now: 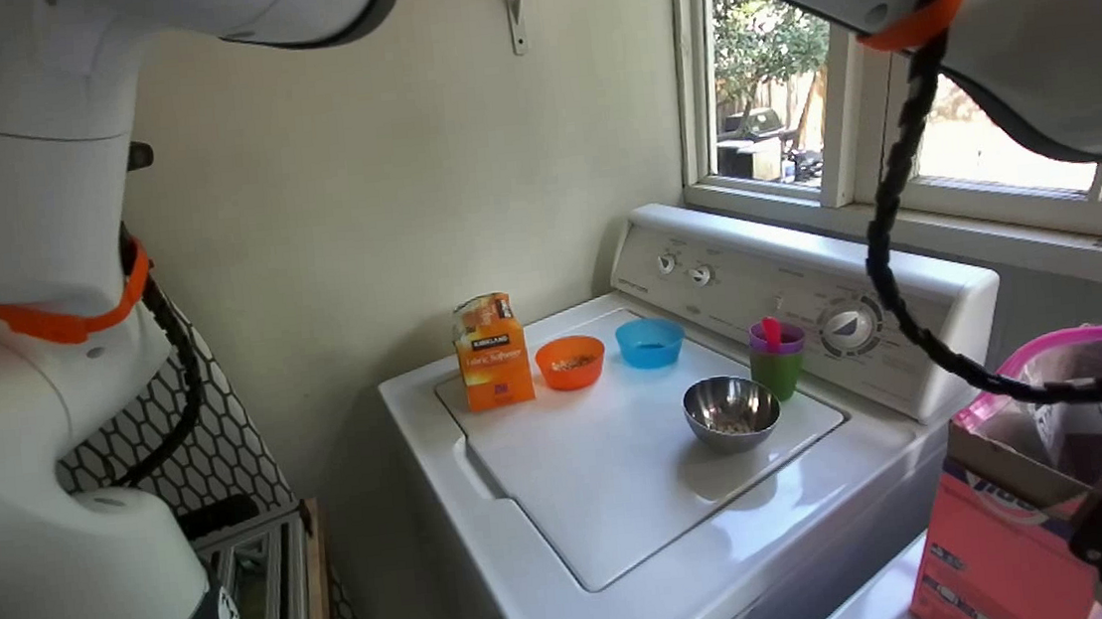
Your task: Move the blue cup on the washing machine
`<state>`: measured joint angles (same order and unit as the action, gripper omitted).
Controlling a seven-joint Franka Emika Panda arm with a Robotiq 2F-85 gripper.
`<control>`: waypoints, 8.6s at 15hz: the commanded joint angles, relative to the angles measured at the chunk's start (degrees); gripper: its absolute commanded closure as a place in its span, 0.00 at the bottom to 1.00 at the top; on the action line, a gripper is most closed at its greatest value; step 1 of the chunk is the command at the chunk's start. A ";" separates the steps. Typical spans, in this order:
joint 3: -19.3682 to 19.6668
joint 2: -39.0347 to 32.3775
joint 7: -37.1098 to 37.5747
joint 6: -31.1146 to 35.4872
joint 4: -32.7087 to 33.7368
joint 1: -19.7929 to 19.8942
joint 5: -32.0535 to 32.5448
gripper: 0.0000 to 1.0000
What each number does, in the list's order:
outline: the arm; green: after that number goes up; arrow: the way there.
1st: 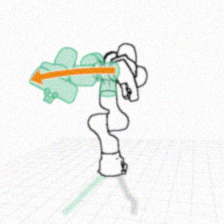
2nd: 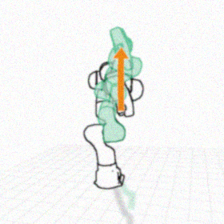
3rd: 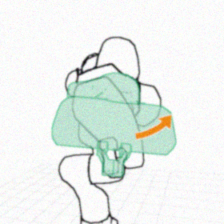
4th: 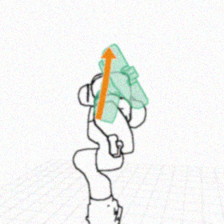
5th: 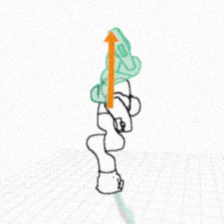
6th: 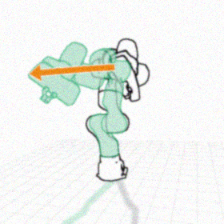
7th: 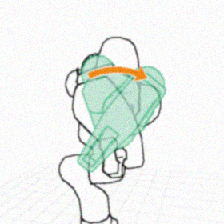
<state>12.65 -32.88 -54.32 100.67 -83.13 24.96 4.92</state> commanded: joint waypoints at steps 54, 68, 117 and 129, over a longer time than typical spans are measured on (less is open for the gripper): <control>-6.62 -20.57 15.78 -9.11 27.06 8.22 -9.14 0.99; -1.66 -15.77 23.25 -17.34 15.79 -3.12 9.14 0.98; -11.67 25.31 15.66 3.51 -41.59 -22.43 29.38 0.98; -18.11 18.24 7.63 8.09 -41.09 -27.66 46.17 0.98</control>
<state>-5.28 -13.73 -41.60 104.89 -124.46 -3.17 46.58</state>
